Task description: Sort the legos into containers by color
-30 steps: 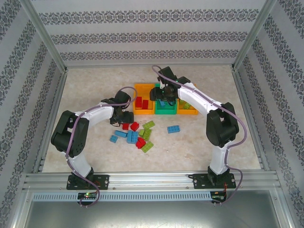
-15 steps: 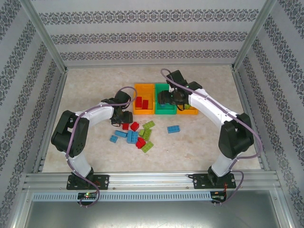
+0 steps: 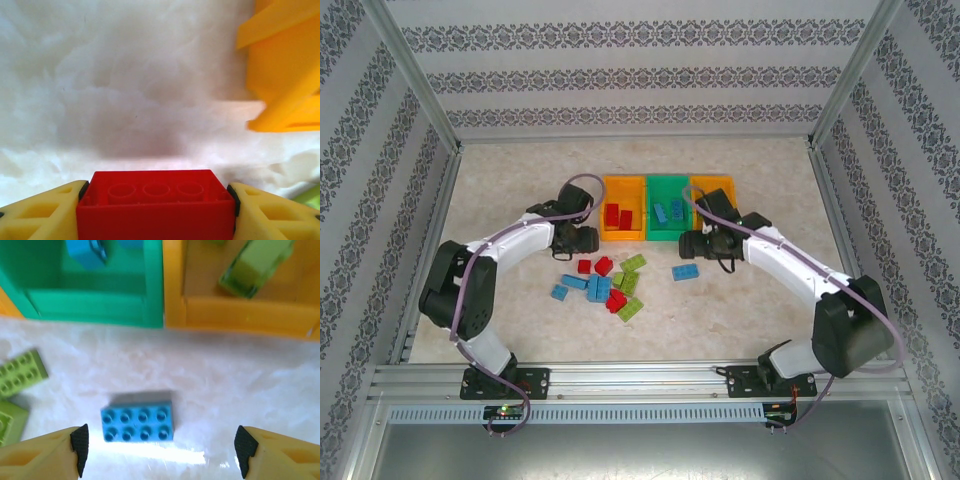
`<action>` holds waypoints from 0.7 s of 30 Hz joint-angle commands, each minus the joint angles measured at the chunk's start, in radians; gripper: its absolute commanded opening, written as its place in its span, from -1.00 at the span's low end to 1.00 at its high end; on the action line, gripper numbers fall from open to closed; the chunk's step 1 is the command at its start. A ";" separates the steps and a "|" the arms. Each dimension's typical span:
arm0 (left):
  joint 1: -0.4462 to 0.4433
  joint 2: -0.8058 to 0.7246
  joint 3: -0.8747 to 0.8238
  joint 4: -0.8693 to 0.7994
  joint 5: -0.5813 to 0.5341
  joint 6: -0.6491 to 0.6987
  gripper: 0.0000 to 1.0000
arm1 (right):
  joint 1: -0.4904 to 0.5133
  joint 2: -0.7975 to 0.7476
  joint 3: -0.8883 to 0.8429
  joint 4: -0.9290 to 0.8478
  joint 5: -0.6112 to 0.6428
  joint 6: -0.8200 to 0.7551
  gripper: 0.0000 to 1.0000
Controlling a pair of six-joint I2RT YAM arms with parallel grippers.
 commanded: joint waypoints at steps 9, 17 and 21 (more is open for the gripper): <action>-0.006 0.071 0.330 0.008 0.111 0.025 0.04 | 0.107 -0.002 -0.150 0.177 -0.015 0.081 0.89; -0.020 0.256 0.517 -0.016 0.184 0.003 0.07 | 0.121 0.121 -0.140 0.217 0.026 0.078 0.91; -0.025 0.300 0.556 -0.036 0.192 -0.008 0.15 | 0.122 0.170 -0.132 0.211 0.028 0.069 0.79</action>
